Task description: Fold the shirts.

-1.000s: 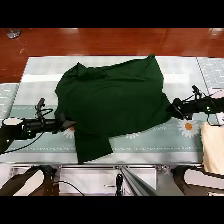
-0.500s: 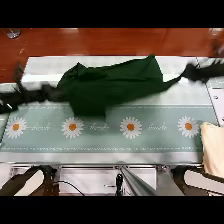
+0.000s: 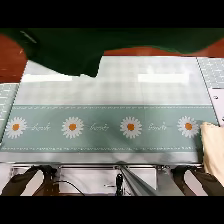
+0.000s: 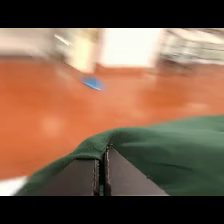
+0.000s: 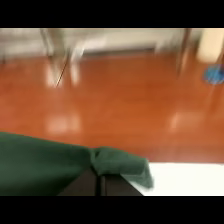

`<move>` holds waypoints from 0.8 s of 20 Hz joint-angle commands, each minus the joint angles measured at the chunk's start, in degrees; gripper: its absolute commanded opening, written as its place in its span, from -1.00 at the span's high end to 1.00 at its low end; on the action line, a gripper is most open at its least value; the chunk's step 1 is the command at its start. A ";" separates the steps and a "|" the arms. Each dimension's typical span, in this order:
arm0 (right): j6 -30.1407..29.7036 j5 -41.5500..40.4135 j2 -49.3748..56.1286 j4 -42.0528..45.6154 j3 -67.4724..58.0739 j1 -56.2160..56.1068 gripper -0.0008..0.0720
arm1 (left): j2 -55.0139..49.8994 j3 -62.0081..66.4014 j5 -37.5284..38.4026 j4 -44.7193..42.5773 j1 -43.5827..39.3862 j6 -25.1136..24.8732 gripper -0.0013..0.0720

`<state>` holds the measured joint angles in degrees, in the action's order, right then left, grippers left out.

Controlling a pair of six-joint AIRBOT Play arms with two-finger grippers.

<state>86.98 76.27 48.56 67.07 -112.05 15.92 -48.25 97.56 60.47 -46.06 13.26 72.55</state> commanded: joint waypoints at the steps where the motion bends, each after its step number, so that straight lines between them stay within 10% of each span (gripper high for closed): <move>1: 2.36 6.03 -10.29 5.66 -1.38 -0.02 0.93 | 8.50 4.79 1.60 -18.32 0.04 4.07 0.91; 9: 3.69 19.82 -15.15 6.60 -0.79 -0.02 0.93 | 20.83 0.92 10.60 -22.99 -0.44 5.14 0.91; 16: 2.93 10.49 -15.13 2.34 22.36 -0.02 0.93 | 17.66 -27.98 3.19 -16.37 -0.44 3.10 0.91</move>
<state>90.89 92.25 33.56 71.35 -99.63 15.92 -29.04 81.08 68.64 -66.19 12.86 76.51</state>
